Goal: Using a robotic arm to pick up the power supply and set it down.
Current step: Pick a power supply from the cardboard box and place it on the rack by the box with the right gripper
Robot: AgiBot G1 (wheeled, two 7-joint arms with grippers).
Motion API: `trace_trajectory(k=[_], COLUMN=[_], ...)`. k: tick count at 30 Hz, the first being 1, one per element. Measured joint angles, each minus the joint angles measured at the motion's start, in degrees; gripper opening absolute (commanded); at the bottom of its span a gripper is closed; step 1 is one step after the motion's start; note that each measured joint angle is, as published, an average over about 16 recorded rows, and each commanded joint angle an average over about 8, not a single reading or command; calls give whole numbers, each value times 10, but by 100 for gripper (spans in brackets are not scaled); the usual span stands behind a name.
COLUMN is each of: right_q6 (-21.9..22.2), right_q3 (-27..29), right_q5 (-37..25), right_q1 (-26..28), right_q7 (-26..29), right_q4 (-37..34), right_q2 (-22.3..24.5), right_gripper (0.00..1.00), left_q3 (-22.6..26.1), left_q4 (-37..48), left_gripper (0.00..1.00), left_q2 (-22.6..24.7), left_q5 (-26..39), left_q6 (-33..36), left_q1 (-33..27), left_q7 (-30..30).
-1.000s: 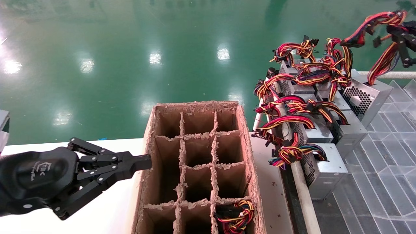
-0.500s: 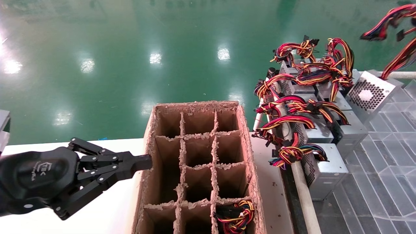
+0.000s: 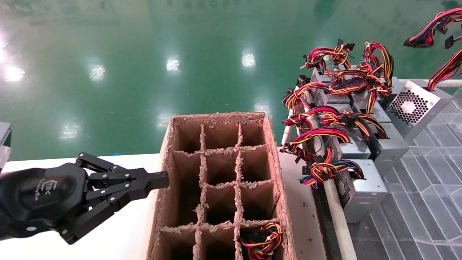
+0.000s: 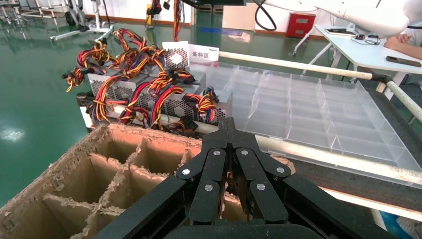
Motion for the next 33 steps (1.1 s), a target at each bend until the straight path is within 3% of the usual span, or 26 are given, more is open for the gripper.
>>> trace_trajectory(k=[16, 33], right_q6=[29, -21], right_q3=[-19, -35], right_q5=[-10, -12], right_q1=[-11, 43], right_q7=[32, 11], right_q4=[26, -23], right_q2=[6, -57], right_gripper=[0, 0], left_q3=[0, 0], left_q4=[0, 0], left_gripper=[0, 0], left_q2=[0, 0], left_q5=[0, 0], left_q6=[0, 0], left_q1=[0, 0], left_q7=[0, 0])
